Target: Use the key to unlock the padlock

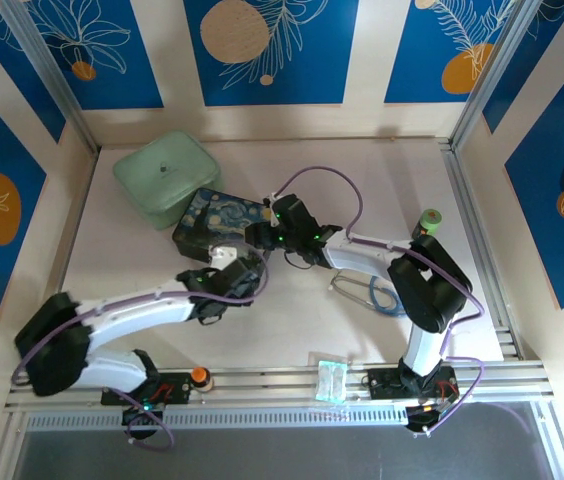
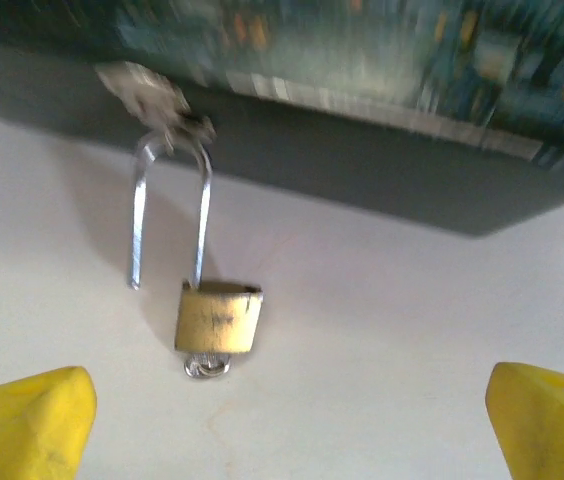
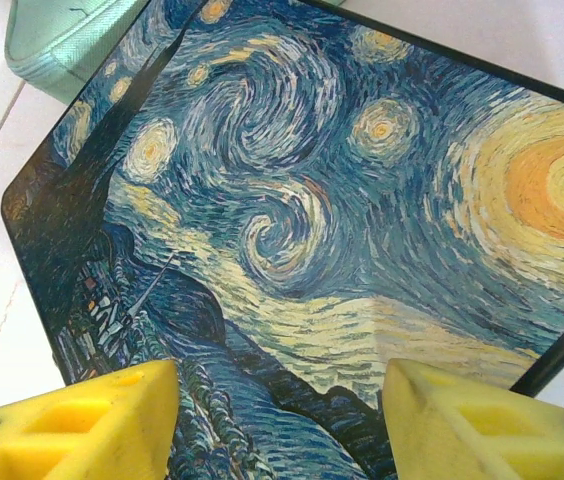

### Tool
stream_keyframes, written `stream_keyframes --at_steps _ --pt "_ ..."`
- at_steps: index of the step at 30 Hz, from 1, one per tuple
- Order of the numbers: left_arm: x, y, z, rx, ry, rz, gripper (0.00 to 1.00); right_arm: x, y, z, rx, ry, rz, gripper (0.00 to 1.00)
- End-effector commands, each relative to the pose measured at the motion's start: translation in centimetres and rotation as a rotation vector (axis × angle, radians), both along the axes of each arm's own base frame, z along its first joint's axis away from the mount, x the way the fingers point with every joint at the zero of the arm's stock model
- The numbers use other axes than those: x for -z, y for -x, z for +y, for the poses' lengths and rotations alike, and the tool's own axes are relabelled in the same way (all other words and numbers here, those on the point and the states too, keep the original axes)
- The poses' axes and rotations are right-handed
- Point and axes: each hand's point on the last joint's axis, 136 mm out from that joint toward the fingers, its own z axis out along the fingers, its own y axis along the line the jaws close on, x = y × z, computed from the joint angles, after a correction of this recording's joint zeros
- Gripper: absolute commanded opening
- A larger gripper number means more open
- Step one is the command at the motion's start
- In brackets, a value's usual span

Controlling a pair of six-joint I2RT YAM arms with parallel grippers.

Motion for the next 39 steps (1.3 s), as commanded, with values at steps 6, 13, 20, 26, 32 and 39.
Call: stream_keyframes --at_steps 6,13,20,26,32,39 --pt "-5.1 -5.5 4.7 -0.046 0.134 -0.071 0.99 1.9 2.0 -3.1 -0.050 0.130 0.088 0.63" --pt "-5.0 -10.8 6.0 -0.101 0.201 -0.098 0.96 -0.6 5.8 -2.4 -0.052 0.126 0.084 0.84" --pt "-3.9 -13.5 7.2 -0.157 0.165 -0.107 0.94 -0.4 11.5 1.8 -0.080 0.122 0.081 0.78" --pt "-3.8 -13.5 7.6 -0.171 0.146 -0.109 0.94 2.5 11.7 5.4 -0.108 0.075 0.100 0.73" --pt "-3.6 -13.4 8.9 -0.210 0.170 -0.099 0.94 4.2 10.6 7.7 -0.117 0.125 0.025 0.73" --pt "-3.4 -13.2 8.7 -0.209 0.199 -0.086 0.94 5.6 10.2 9.7 -0.146 0.104 0.028 0.72"
